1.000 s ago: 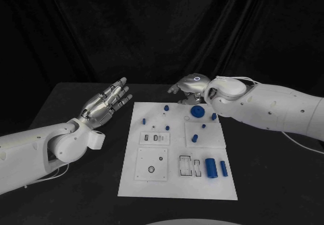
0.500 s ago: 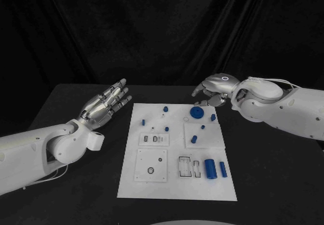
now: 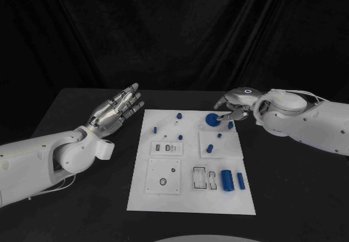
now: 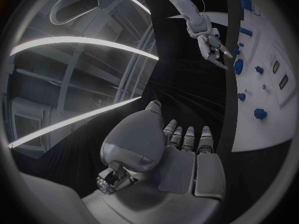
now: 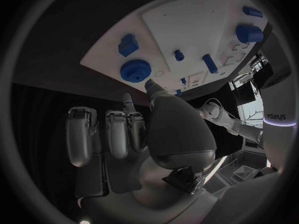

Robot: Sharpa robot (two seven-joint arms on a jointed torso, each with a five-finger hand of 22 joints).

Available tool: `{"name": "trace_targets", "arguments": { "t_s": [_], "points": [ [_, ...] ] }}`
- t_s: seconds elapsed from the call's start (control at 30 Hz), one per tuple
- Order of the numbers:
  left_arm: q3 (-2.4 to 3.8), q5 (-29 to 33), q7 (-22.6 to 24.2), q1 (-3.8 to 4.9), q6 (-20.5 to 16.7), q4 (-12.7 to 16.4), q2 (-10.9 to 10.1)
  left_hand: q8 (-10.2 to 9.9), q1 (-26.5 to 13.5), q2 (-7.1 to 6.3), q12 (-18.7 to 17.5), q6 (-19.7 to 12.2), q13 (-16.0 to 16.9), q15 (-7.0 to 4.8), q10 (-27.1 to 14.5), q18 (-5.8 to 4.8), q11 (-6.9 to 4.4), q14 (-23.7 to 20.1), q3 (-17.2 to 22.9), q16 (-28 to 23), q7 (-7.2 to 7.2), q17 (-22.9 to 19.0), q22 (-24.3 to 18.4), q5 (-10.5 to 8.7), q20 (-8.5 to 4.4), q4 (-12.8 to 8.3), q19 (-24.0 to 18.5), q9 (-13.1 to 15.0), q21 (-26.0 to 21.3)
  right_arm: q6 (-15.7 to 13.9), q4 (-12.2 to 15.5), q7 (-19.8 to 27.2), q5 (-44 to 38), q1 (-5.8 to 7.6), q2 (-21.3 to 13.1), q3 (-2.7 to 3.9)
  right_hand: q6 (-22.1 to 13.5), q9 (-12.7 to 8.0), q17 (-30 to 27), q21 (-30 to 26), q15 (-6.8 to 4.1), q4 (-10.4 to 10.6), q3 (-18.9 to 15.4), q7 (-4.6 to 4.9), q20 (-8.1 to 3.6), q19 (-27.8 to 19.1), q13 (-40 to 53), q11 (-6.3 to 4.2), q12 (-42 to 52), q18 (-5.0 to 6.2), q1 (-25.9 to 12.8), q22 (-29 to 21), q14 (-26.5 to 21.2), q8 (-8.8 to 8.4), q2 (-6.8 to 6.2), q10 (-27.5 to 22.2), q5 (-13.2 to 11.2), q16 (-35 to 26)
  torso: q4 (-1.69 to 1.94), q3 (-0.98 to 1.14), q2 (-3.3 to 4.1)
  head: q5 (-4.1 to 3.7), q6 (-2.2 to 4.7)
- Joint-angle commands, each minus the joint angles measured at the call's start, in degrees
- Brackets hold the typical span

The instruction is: Assemble the parts on the task board

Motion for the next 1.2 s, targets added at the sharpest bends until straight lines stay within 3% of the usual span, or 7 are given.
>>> {"name": "trace_targets", "arguments": {
  "t_s": [0.03, 0.23, 0.63, 0.8, 1.2],
  "points": [
    [0.05, -0.16, 0.45, 0.04, 0.97, 0.02, 0.13, 0.36, 0.60, 0.03, -0.23, 0.26, -0.03, 0.35, 0.08, 0.42, 0.28, -0.13, 0.35, -0.21, 0.04, -0.05, -0.08, 0.31, 0.34, 0.03, 0.04, 0.05, -0.34, 1.77, -0.36, -2.18, 0.44, -0.36, 0.28, 0.04, -0.50, -0.10, 15.06, 0.89, -0.52, -0.31, -0.01, 0.06, -0.31, 3.35, 15.06, -0.40, 0.14, -0.62, 0.46, 12.21, 6.00, -0.14, -0.10, 5.84, 0.44, 0.14, 0.21, 0.00, 0.06, -0.07, 0.02],
    [0.05, -0.16, 0.41, 0.04, 1.11, -0.04, 0.20, 0.35, 0.63, 0.02, -0.23, 0.21, -0.03, 0.44, 0.08, 0.40, 0.28, -0.13, 0.40, -0.21, 0.05, -0.05, -0.08, 0.31, 0.40, 0.02, 0.04, 0.04, -0.34, 1.41, -0.99, -2.21, 0.45, -0.58, 0.83, 0.04, -0.91, -0.16, 15.06, 1.46, -0.55, -0.38, 0.01, 0.04, -0.37, 3.83, 15.06, -0.42, 0.14, -0.82, 0.53, 12.73, 6.00, -0.08, -0.08, 5.84, 0.56, 0.14, 0.23, -0.14, 0.00, -0.12, -0.09],
    [0.05, -0.16, 0.24, 0.04, 1.50, -0.17, 0.43, 0.34, 0.65, 0.02, -0.25, 0.14, -0.04, 0.51, 0.08, 0.38, 0.31, -0.13, 0.44, -0.21, 0.05, -0.05, -0.08, 0.32, 0.46, 0.02, 0.04, 0.02, -0.34, 1.25, -2.17, -2.37, 0.46, -1.18, 2.17, 0.04, -0.87, 0.03, 15.06, 1.46, -0.49, -1.28, 0.40, 0.20, -0.38, 3.82, 15.06, -0.33, 0.14, -0.81, 1.51, 12.77, 6.00, 0.40, 0.07, 5.84, 2.27, 0.14, 0.19, -0.17, -0.10, -0.15, -0.26],
    [0.05, -0.16, 0.17, 0.03, 1.72, -0.18, 0.52, 0.34, 0.65, 0.02, -0.25, 0.14, -0.04, 0.51, 0.08, 0.38, 0.31, -0.13, 0.44, -0.21, 0.05, -0.05, -0.08, 0.32, 0.46, 0.02, 0.04, 0.02, -0.34, 1.66, -3.04, -2.57, 0.46, -1.53, 2.83, 0.05, 1.02, 1.06, 15.06, 1.44, -0.29, -2.29, 0.85, 0.49, -0.21, 3.80, 15.06, -0.08, 0.14, -0.81, 2.26, 12.82, 6.00, 1.41, 0.31, 5.84, 4.93, 0.14, 0.13, -0.16, -0.11, -0.02, -0.42],
    [0.04, -0.16, -0.10, -0.01, 2.21, -0.50, 0.75, 0.33, 0.67, 0.06, -0.25, 0.08, -0.04, 0.68, 0.08, 0.35, 0.42, -0.13, 0.54, -0.21, 0.12, -0.05, -0.08, 0.36, 0.60, 0.03, 0.04, 0.02, -0.34, 2.75, -4.56, -2.81, 0.46, -2.81, 3.96, 0.05, 3.93, 3.20, 15.06, 0.95, -0.08, -3.60, 1.07, 0.73, 0.00, 3.40, 15.06, 0.15, 0.14, -0.64, 2.93, 12.51, 6.00, 3.83, 0.29, 5.84, 4.64, 0.14, 0.26, -0.11, -0.02, -0.14, -0.76]
  ]
}}
